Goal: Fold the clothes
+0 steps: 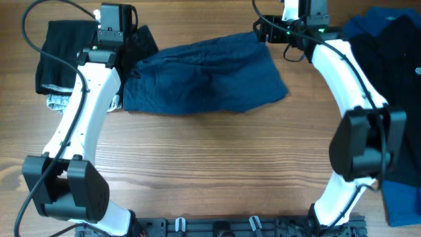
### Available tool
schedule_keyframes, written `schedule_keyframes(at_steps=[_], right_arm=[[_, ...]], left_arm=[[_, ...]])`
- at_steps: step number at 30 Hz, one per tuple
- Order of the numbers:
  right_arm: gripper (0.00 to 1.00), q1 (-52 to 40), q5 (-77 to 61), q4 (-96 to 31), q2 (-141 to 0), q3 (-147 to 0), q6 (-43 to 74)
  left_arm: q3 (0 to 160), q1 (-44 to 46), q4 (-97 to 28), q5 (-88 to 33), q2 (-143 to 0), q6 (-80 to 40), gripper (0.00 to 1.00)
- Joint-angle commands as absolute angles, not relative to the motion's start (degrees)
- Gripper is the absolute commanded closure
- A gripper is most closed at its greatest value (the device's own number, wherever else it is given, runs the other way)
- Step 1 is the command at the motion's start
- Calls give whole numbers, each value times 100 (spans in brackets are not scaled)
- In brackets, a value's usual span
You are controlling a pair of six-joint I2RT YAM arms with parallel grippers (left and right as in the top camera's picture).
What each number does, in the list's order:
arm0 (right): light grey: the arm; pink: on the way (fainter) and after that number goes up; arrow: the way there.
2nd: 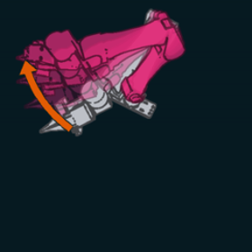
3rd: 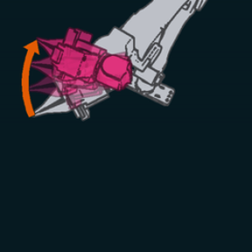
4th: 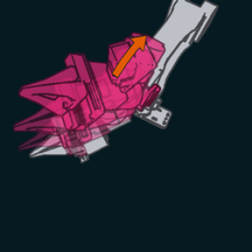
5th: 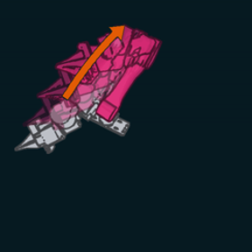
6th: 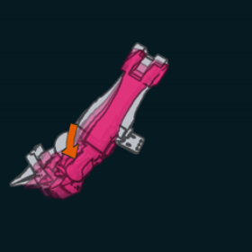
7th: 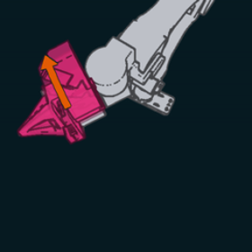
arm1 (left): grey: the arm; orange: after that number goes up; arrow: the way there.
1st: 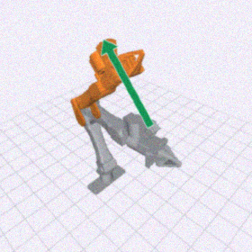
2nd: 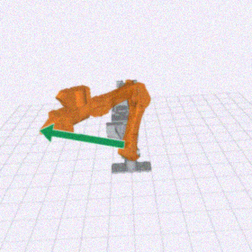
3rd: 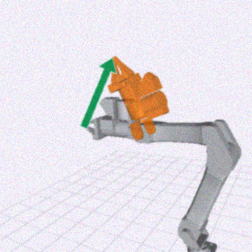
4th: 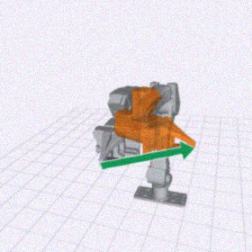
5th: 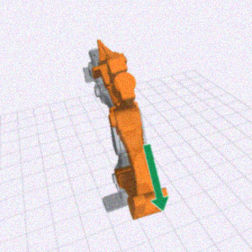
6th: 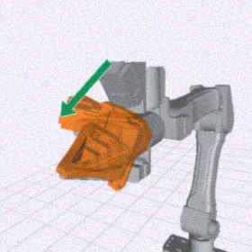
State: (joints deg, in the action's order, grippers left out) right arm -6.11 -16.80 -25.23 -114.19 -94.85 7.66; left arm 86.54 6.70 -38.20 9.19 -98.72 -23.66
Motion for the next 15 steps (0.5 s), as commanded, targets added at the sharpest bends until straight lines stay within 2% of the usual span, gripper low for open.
schedule_keyframes(at_steps=[1,2,3,4,5,10,15], right_arm=[[37,-620,-1804,-3210,-11024,-9594,840],[54,-620,-1804,-3527,-11026,-9592,972],[81,-620,-1804,-3903,-11067,-9572,1061],[92,-631,-1804,-4145,-11109,-9513,1070],[96,-687,-1804,-4322,-11187,-9393,1070],[96,-930,-1804,-4252,-11640,-9286,1046],[96,-1223,-1806,-3850,-12160,-9286,1066]], left_arm=[[8670,681,-4491,622,-9835,-2274,34],[8656,690,-4626,325,-9837,-2270,47],[8624,698,-4744,25,-9845,-2272,76],[8619,703,-4875,-207,-9887,-2270,87],[8619,722,-5017,-327,-10001,-2272,94],[8619,856,-5103,-408,-10665,-2270,95],[8619,895,-4598,-408,-11181,-2272,96]])
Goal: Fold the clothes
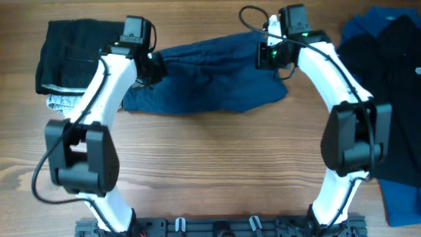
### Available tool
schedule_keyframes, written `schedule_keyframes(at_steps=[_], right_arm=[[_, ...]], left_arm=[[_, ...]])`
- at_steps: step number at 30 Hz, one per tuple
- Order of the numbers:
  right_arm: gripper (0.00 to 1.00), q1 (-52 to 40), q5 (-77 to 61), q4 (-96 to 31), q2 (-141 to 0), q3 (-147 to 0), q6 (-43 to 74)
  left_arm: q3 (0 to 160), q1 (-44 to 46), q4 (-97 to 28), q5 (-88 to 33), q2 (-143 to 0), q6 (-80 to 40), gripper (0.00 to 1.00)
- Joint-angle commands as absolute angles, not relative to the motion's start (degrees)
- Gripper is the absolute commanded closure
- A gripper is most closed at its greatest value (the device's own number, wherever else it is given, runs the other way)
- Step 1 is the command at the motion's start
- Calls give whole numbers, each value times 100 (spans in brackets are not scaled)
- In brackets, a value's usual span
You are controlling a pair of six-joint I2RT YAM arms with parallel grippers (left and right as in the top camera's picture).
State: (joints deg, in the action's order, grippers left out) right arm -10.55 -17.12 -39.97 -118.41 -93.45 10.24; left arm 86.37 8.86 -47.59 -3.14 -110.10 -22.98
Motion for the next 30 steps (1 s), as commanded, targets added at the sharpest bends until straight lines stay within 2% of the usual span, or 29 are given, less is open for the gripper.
schedule_keyframes(at_steps=[1,11,15,17,19,23,27,30], right_arm=[[96,-1282,-1804,-3750,-12258,-9286,1066],[95,-1468,-1802,-1610,-13384,-9286,1761],[91,-1461,-1787,-204,-13555,-9288,1693],[86,-1457,-1785,897,-13509,-9299,1664],[81,-1455,-1778,1194,-13500,-9369,1669],[82,-1352,-1855,751,-13172,-9386,1564],[83,-1125,-1846,-1179,-12062,-9386,1048],[94,-1022,-1057,-3037,-11646,-9384,884]], left_arm=[[8619,895,-4528,-408,-11240,-2274,96],[8619,895,-3516,-360,-11915,-2272,96],[8619,888,-3282,187,-12005,-2270,96],[8619,888,-3280,314,-12007,-2268,96],[8619,888,-3277,311,-12014,-2270,96],[8711,891,-3168,287,-11896,-2053,96],[8965,908,-3319,285,-11192,-1994,96],[8965,976,-3601,285,-10661,-2163,96]])
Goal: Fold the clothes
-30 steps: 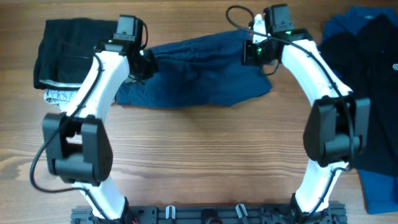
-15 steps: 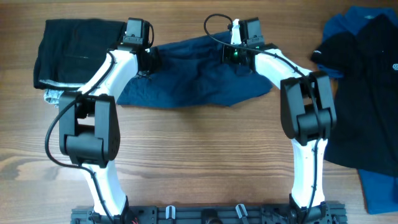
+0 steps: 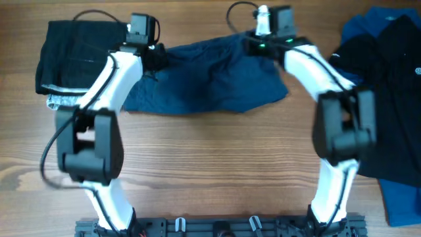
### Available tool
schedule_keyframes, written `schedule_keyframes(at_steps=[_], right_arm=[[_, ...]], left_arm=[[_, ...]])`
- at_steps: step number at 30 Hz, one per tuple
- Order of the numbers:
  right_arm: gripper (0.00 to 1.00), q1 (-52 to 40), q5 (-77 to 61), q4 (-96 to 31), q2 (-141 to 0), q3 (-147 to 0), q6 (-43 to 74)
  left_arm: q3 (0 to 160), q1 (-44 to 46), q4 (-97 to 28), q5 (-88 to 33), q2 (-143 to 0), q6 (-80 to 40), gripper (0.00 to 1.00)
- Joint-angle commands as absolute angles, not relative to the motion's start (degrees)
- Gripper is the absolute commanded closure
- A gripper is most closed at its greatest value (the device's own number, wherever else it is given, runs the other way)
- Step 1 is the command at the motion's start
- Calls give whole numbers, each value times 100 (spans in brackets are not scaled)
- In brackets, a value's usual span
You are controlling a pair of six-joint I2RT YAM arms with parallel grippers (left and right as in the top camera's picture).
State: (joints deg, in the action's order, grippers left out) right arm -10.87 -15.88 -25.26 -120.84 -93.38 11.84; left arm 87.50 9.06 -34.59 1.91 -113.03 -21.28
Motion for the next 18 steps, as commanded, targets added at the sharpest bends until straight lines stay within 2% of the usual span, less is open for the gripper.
schedule_keyframes(at_steps=[1,4,8,11,13,18], right_arm=[[96,-1009,-882,-3682,-11699,-9349,814],[95,-1011,-895,-4047,-11926,-9041,576],[96,-1004,-869,-3511,-12376,-8497,600],[96,-954,-513,-3603,-12495,-8401,821],[96,-751,89,-4097,-12510,-8392,1319],[96,14,537,-5092,-12508,-8392,1363]], left_arm=[[8965,976,-3787,287,-10512,-2296,96],[8965,976,-4217,287,-10381,-2338,96],[8965,974,-4683,311,-10403,-2335,94],[8965,974,-4764,309,-10403,-2335,93],[8965,974,-4790,309,-10403,-2335,92],[8962,976,-4783,309,-10403,-2333,92]])
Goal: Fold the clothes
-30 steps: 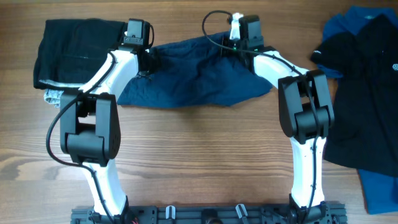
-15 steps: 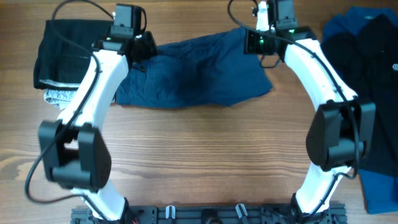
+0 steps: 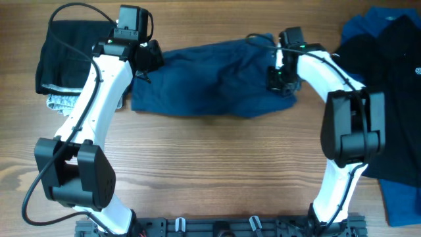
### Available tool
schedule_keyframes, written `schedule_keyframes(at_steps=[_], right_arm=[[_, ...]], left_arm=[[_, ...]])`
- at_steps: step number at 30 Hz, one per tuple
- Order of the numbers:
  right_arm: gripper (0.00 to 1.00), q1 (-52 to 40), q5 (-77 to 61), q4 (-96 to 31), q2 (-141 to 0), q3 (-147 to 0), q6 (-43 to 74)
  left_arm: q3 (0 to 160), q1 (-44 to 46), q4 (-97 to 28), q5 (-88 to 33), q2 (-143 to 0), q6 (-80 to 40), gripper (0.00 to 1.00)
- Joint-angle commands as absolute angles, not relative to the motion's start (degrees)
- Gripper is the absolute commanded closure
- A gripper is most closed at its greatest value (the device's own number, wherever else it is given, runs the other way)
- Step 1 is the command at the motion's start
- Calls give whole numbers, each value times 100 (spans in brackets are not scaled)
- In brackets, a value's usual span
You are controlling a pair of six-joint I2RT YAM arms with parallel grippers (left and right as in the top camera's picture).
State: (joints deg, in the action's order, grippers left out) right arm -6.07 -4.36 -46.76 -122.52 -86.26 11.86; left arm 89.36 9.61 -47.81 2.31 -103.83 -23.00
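A dark blue garment (image 3: pixel 210 79), creased and spread sideways, lies at the back middle of the wooden table (image 3: pixel 210 164). My left gripper (image 3: pixel 150 58) sits at its far left corner, pointing into the cloth. At the garment's right end my right gripper (image 3: pixel 279 78) is down on the fabric, which is bunched around it. The gripper bodies hide the fingers of both from above, so neither jaw gap shows.
A stack of black folded clothes (image 3: pixel 69 49) lies at the back left, with a grey patterned piece (image 3: pixel 60 102) under it. A heap of black and blue clothes (image 3: pixel 388 99) fills the right edge. The arms' base rail (image 3: pixel 217 227) runs along the front.
My right gripper has gone from the garment's far edge to its right end, nearer the front. The garment's edges now sit slightly further right. My left gripper has shifted a little to the left.
Both grippers were first at the garment's far corners, near the back edge. They then stood further in over the cloth's top edge, closer together. Now they are apart again at the two ends, and the garment lies a little further right with its right side bunched.
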Motion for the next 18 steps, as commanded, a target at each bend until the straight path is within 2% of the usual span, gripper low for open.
schedule_keyframes(at_steps=[1,3,5,10,14,18], right_arm=[[96,172,541,-5177,-12508,-8392,1339],[96,410,331,-5201,-12505,-8392,1028],[96,473,5,-5144,-12503,-8396,718],[96,419,-526,-5011,-12503,-8414,709],[96,410,-604,-5015,-12503,-8414,766],[96,408,-604,-5013,-12505,-8414,766]], left_arm=[[8962,976,-4772,307,-10403,-2335,92],[8962,989,-4759,263,-10403,-2335,91],[8962,1020,-4727,-110,-10414,-2333,95],[8962,1293,-4475,-670,-10578,-2152,96],[8962,1653,-4401,-499,-10975,-567,96],[8962,1656,-4499,-770,-11231,137,96]])
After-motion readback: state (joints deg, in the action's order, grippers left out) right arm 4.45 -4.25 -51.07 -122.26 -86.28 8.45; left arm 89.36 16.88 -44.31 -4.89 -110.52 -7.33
